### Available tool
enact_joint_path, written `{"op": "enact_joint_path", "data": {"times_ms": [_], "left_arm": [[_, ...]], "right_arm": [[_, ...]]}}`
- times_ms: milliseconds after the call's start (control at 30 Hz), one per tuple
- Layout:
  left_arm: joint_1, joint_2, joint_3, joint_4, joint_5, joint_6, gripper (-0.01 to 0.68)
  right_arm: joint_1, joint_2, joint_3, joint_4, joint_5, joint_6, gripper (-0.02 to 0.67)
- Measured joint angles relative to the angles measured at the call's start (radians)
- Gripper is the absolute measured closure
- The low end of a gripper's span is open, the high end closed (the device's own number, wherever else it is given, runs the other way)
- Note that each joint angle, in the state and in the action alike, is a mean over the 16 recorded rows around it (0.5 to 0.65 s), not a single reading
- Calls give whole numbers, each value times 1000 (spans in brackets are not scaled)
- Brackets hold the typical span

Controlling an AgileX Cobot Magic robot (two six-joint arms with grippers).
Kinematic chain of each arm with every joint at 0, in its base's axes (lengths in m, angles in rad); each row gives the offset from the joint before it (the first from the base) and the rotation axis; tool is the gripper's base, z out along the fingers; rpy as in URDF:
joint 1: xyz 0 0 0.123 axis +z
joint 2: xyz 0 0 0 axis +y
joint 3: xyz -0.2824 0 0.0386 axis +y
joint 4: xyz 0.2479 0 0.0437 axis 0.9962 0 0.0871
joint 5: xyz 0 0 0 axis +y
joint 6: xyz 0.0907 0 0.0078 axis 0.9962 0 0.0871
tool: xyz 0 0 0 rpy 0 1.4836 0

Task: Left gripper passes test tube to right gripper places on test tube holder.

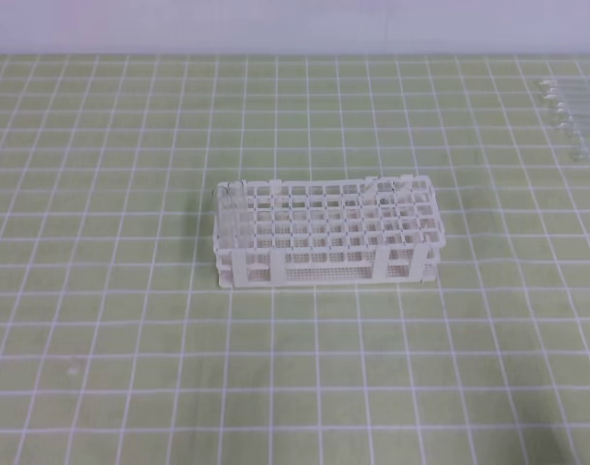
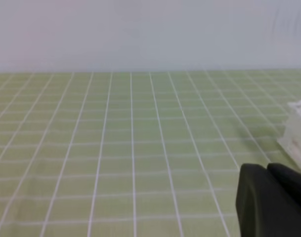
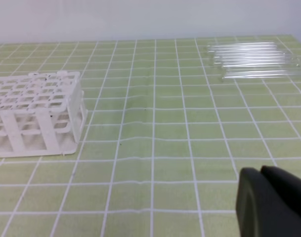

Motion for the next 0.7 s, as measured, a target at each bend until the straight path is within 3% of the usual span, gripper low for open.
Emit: {"op": "enact_joint_path", "data": {"times_ms": [367,700], "left_arm": [[0,-4,19,-5,117,0,675],[0,-2,18,-6,126,0,675]], "right_arm": [[0,0,0,0,0,0,665],[0,1,0,0,0,0,665]]}}
